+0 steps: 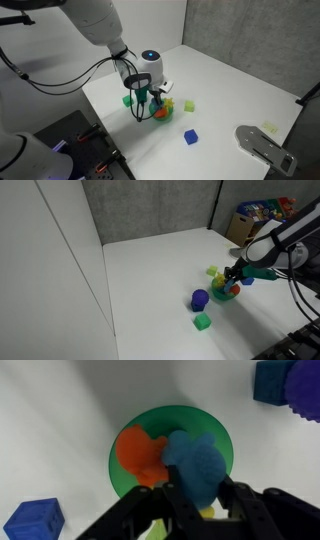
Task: Pick up the light blue toy from the table and put it in the green bowl
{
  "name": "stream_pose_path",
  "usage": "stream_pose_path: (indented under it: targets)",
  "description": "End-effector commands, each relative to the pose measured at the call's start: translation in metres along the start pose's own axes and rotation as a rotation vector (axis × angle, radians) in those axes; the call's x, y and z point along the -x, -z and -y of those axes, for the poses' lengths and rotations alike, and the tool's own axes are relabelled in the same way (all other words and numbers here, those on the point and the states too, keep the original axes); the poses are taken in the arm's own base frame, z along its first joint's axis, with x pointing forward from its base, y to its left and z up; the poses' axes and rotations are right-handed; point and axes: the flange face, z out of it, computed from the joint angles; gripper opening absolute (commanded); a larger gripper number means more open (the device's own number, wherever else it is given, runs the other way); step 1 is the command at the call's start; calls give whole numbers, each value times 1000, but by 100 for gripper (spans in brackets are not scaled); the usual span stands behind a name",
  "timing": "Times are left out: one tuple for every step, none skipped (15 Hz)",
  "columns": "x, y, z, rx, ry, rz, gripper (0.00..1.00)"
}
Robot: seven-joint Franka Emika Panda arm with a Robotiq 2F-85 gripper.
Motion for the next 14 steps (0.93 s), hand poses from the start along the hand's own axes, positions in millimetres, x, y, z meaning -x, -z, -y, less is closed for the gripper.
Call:
stream_pose_path:
  targets:
    - [-3,2,-3,-13,8,-10,72]
    - [-3,3,-4,-14,8,-11,81]
    - [-3,3,-4,-16,7,-10,88]
    - [-3,3,-4,-16,6,-10,96]
    - [-3,3,-4,-17,6,-9,100]
    - [-4,3,-5,-16,5,-8,100]
    - [-4,3,-6,-13,3,-5,100]
    - [-5,4,-7,-9,0,0,100]
    - [-7,8,-7,-5,-3,5,100]
    - [-9,13,-7,-4,-6,6,100]
    - [-14,23,-5,-3,-5,8,100]
    - [-18,32,-4,2,0,7,100]
    - [-22,40,-3,5,4,6,100]
    - [-26,51,-1,9,12,6,100]
